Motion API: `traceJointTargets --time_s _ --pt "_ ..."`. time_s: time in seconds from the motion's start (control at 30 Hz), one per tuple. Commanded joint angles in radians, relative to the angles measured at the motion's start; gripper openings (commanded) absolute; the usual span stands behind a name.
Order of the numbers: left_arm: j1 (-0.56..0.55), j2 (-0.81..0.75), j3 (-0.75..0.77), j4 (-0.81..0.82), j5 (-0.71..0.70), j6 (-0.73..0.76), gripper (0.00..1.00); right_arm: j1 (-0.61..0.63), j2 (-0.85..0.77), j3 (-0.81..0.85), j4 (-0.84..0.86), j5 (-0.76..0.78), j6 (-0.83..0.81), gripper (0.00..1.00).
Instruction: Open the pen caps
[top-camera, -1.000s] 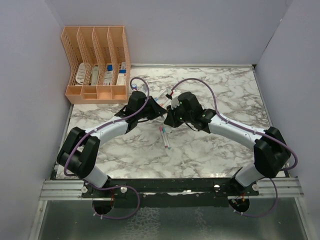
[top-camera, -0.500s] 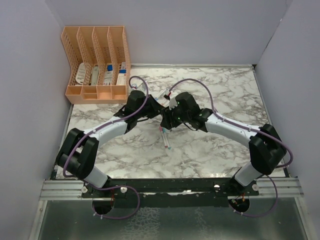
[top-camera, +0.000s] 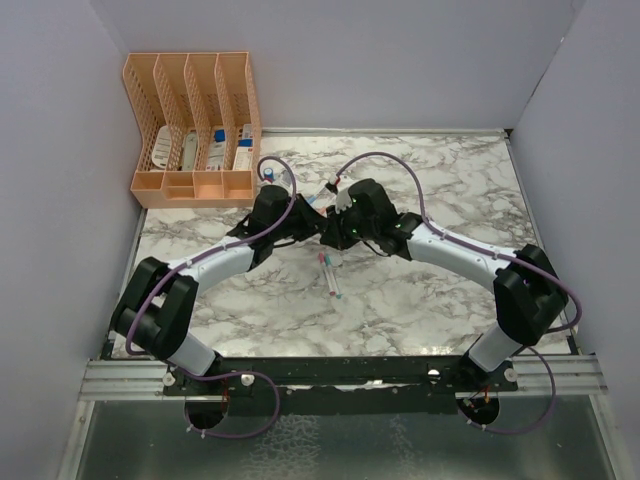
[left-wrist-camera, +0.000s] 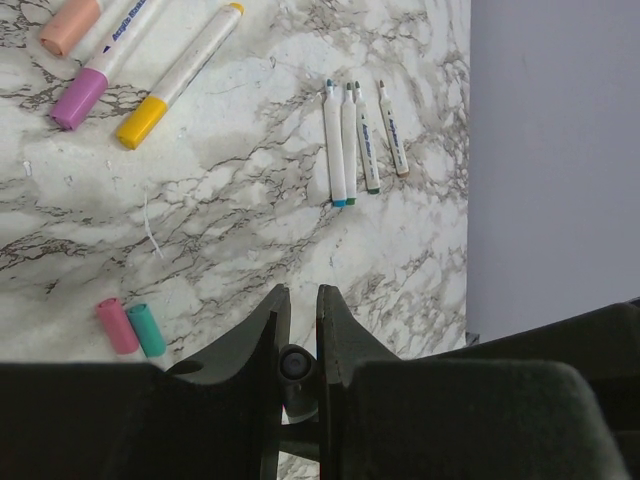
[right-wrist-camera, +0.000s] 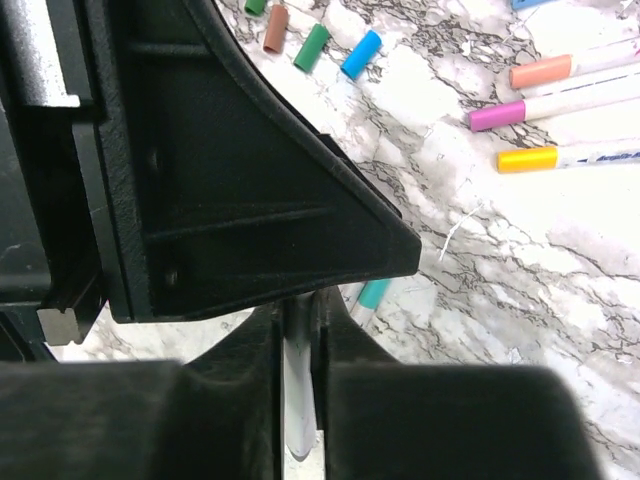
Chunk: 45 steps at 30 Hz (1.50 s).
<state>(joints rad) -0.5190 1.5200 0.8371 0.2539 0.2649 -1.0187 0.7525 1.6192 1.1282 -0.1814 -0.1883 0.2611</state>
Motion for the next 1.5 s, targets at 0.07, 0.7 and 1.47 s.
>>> traceJointTargets --time_s 0.07,0.7,1.47 --pt "-0.006 -0.036 -0.005 0.017 0.006 0.004 0.00 0.005 0.004 0.015 0.017 -0.006 0.004 0.01" --pt "-0.014 -0.008 0.050 0.053 0.035 -0.017 0.00 0.005 0.035 0.012 0.014 -0.020 0.012 0.27" --pt "0.001 -0.019 0.053 0.009 -0.026 0.004 0.00 0.005 0.009 0.000 0.000 0.009 0.020 0.01"
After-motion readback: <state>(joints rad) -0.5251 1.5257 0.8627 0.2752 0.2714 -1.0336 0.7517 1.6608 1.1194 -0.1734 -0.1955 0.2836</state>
